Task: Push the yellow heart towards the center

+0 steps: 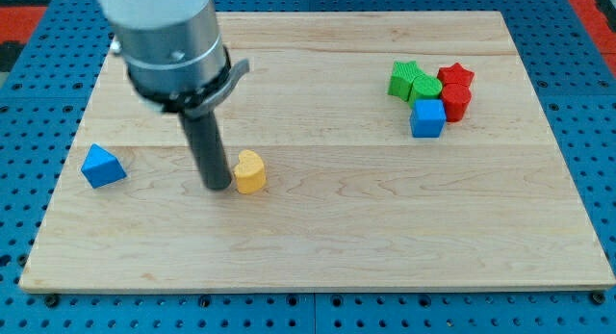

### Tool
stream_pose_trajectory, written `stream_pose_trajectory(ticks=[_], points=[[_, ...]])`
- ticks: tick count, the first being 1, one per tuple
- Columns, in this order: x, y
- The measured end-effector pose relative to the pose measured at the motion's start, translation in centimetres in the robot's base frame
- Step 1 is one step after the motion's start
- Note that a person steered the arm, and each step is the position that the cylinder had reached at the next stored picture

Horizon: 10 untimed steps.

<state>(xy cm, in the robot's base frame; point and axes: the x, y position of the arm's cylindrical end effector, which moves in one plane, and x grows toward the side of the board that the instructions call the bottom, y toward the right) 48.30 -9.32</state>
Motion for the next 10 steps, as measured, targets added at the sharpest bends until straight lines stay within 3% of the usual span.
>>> stream_pose_trajectory(ticks=[1, 2, 3, 4, 5, 7, 9, 10], points=[[-1.7, 9.7], [-0.1, 9.2], [2.5, 14.7], [0.4, 19.6], [-2.3, 15.9], [4.1, 12.4], [-4.4, 15.4], [2.0, 16.7]])
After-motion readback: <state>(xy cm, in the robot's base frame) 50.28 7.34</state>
